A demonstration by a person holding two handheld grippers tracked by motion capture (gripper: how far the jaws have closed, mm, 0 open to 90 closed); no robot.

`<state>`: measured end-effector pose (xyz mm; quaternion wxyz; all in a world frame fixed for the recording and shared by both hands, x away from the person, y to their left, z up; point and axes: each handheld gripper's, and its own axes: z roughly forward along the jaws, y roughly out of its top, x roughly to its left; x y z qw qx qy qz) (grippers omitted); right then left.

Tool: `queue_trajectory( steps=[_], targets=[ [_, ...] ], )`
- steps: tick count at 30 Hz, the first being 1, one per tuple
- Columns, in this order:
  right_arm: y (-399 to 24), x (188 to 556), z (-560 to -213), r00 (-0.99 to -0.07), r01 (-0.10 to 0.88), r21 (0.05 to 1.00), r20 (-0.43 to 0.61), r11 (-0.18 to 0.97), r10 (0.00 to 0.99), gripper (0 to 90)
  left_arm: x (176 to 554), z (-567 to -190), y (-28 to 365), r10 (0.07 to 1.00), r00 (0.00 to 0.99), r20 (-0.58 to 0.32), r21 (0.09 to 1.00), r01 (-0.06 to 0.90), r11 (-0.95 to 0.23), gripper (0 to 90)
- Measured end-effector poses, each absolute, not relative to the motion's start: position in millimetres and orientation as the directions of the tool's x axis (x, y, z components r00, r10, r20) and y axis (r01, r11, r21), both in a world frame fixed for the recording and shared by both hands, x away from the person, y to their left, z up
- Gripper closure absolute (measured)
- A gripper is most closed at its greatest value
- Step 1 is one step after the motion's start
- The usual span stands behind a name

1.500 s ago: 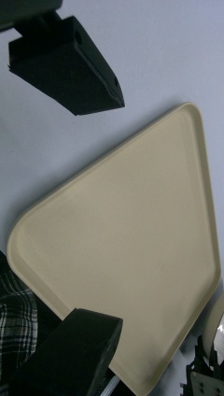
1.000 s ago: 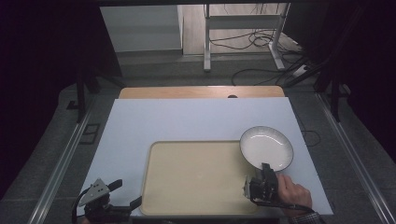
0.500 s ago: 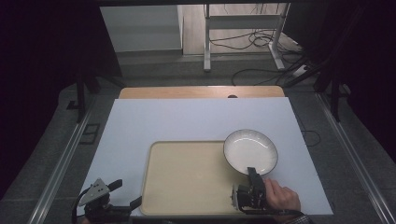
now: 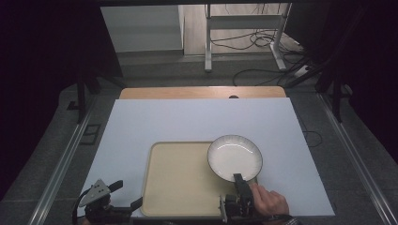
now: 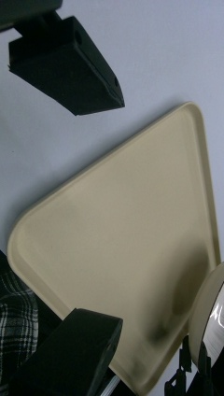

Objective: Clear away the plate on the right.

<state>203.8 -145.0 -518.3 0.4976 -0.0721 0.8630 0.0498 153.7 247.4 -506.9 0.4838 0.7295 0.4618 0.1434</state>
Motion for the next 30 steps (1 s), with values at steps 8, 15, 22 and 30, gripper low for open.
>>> queue_trajectory(
  steps=[8, 15, 22, 30],
  targets=[
    [-129.4, 197.2, -520.6, -0.492, -0.221, 0.02, -0.866, 0.975, -0.093, 76.7, 153.8, -506.9, 247.5, 0.812, 0.533, -0.238, 0.838, 0.535, -0.106, 0.2],
    [-115.2, 191.5, -524.8, -0.498, -0.26, 0.031, -0.86, 0.965, -0.107, 76.5, 153.7, -506.9, 247.5, 0.812, 0.533, -0.238, 0.838, 0.535, -0.106, 0.2],
    [-103.4, 189.9, -528.5, -0.503, -0.289, 0.026, -0.855, 0.957, -0.129, 76.4, 153.7, -506.9, 247.6, 0.811, 0.534, -0.238, 0.839, 0.534, -0.106, 0.2],
    [-86.9, 188.9, -535.3, -0.503, -0.323, 0.021, -0.851, 0.946, -0.152, 76.1, 153.5, -506.8, 247.5, 0.811, 0.536, -0.236, 0.839, 0.533, -0.108, 0.2]
  ],
)
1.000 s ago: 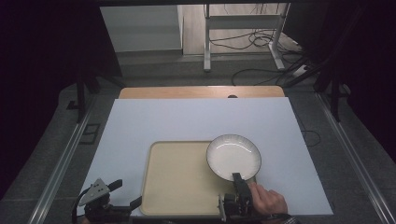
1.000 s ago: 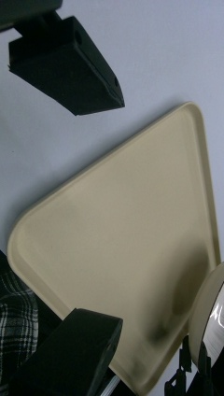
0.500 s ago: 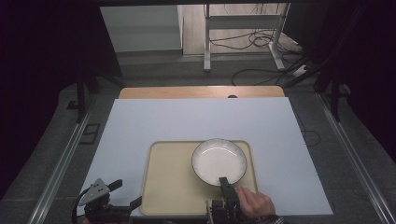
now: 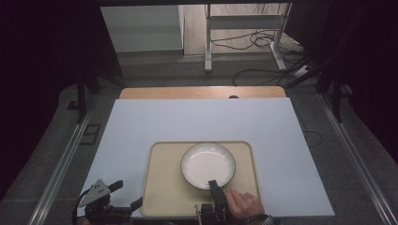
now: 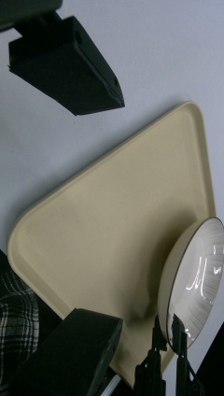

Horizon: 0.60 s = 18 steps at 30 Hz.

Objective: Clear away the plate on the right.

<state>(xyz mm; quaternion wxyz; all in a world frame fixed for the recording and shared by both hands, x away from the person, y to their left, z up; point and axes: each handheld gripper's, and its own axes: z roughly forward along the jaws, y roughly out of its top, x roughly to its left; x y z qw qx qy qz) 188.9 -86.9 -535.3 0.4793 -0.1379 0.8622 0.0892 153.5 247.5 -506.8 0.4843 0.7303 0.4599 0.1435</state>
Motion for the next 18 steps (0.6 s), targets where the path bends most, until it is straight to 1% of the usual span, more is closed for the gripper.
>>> queue_trajectory(
  steps=[4, 5, 8, 9, 10, 11, 12, 18],
  targets=[
    [-80.3, 188.6, -539.3, -0.51, -0.338, 0.01, -0.843, 0.941, -0.174, 75.9, 153.4, -506.8, 247.5, 0.81, 0.537, -0.235, 0.84, 0.532, -0.109, 0.2],
    [-78.5, 186.9, -539.5, -0.504, -0.327, -0.012, -0.844, 0.945, -0.185, 76.0, 153.4, -506.8, 247.6, 0.81, 0.537, -0.235, 0.84, 0.531, -0.109, 0.2],
    [-76.5, 187.5, -542.3, -0.506, -0.339, -0.004, -0.842, 0.941, -0.186, 76.3, 153.3, -506.8, 247.5, 0.81, 0.538, -0.234, 0.84, 0.531, -0.11, 0.2],
    [-75.9, 186.2, -541.6, -0.506, -0.327, -0.018, -0.841, 0.945, -0.191, 76.3, 153.3, -506.8, 247.4, 0.81, 0.538, -0.233, 0.84, 0.531, -0.11, 0.2],
    [-75.8, 184.4, -542.5, -0.469, -0.315, -0.035, -0.863, 0.948, -0.188, 76.5, 153.3, -506.8, 247.3, 0.81, 0.538, -0.233, 0.84, 0.531, -0.111, 0.3],
    [-75.4, 184.2, -542.3, -0.483, -0.308, -0.044, -0.854, 0.95, -0.196, 76.6, 153.3, -506.8, 247.3, 0.81, 0.538, -0.233, 0.84, 0.531, -0.111, 0.3],
    [-75.8, 184.2, -543.7, -0.473, -0.315, -0.037, -0.86, 0.948, -0.191, 76.8, 153.3, -506.8, 247.3, 0.81, 0.538, -0.233, 0.84, 0.531, -0.111, 0.2],
    [-76.5, 184.5, -546.3, -0.486, -0.322, -0.027, -0.853, 0.946, -0.19, 77.6, 153.4, -506.7, 247.1, 0.81, 0.538, -0.232, 0.84, 0.531, -0.112, 0.2]
  ],
)
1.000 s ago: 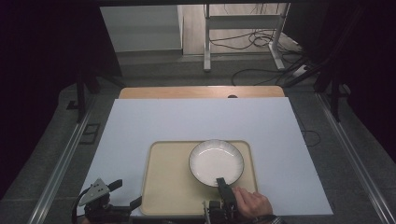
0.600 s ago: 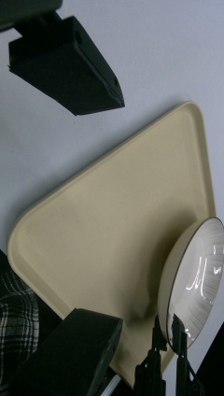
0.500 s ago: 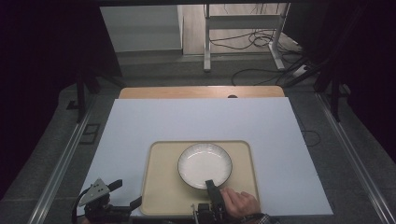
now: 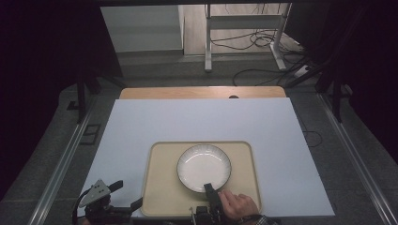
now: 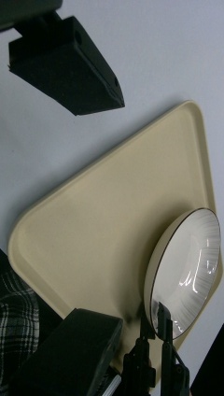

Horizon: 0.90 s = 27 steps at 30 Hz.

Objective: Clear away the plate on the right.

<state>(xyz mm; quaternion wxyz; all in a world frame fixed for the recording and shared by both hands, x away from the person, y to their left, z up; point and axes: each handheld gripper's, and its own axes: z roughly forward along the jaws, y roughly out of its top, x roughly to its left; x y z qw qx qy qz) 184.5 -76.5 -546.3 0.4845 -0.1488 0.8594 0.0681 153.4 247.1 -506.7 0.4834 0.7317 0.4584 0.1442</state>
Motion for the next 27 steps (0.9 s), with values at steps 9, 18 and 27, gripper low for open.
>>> queue_trajectory(
  steps=[9, 18, 27],
  targets=[
    [-76.5, 184.3, -549.3, -0.516, -0.32, -0.033, -0.832, 0.947, -0.203, 77.4, 153.2, -506.7, 247.0, 0.81, 0.539, -0.231, 0.84, 0.531, -0.114, 0.3],
    [-77.9, 183.2, -548.1, -0.526, -0.327, -0.001, -0.831, 0.945, -0.182, 72.3, 153.4, -506.8, 246.7, 0.811, 0.539, -0.229, 0.839, 0.531, -0.116, 0.3],
    [-79.8, 181.0, -543.7, -0.532, -0.346, 0.036, -0.831, 0.937, -0.165, 66.2, 153.4, -506.7, 246.5, 0.811, 0.539, -0.228, 0.838, 0.532, -0.117, 0.3]
  ],
)
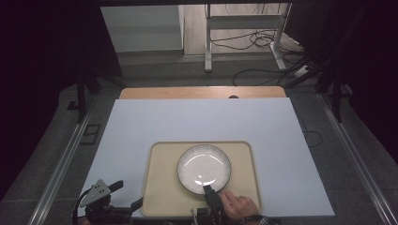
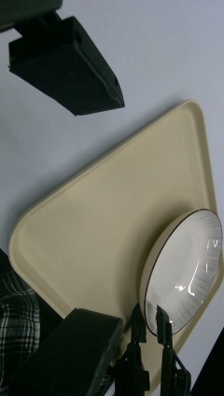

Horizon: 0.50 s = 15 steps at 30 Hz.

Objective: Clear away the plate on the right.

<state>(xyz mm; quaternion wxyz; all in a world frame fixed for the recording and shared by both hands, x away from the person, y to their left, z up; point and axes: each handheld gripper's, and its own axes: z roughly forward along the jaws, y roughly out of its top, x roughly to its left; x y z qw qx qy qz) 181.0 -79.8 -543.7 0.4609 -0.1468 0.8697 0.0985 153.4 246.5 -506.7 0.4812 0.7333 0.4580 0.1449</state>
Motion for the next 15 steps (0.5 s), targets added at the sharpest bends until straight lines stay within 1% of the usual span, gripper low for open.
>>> queue_trajectory(
  steps=[4, 5, 15],
  targets=[
    [-81.2, 180.2, -538.3, -0.542, -0.345, 0.073, -0.829, 0.936, -0.135, 65.5, 153.4, -506.7, 246.5, 0.811, 0.539, -0.228, 0.838, 0.532, -0.118, 0.3],
    [-81.6, 179.4, -536.1, -0.561, -0.335, 0.073, -0.817, 0.939, -0.137, 65.3, 153.5, -506.8, 246.5, 0.811, 0.539, -0.228, 0.838, 0.532, -0.118, 0.3],
    [-86.8, 176.4, -527.1, -0.574, -0.349, 0.136, -0.813, 0.927, -0.097, 63.6, 153.4, -506.7, 246.6, 0.811, 0.538, -0.229, 0.838, 0.532, -0.117, 0.3]
  ],
)
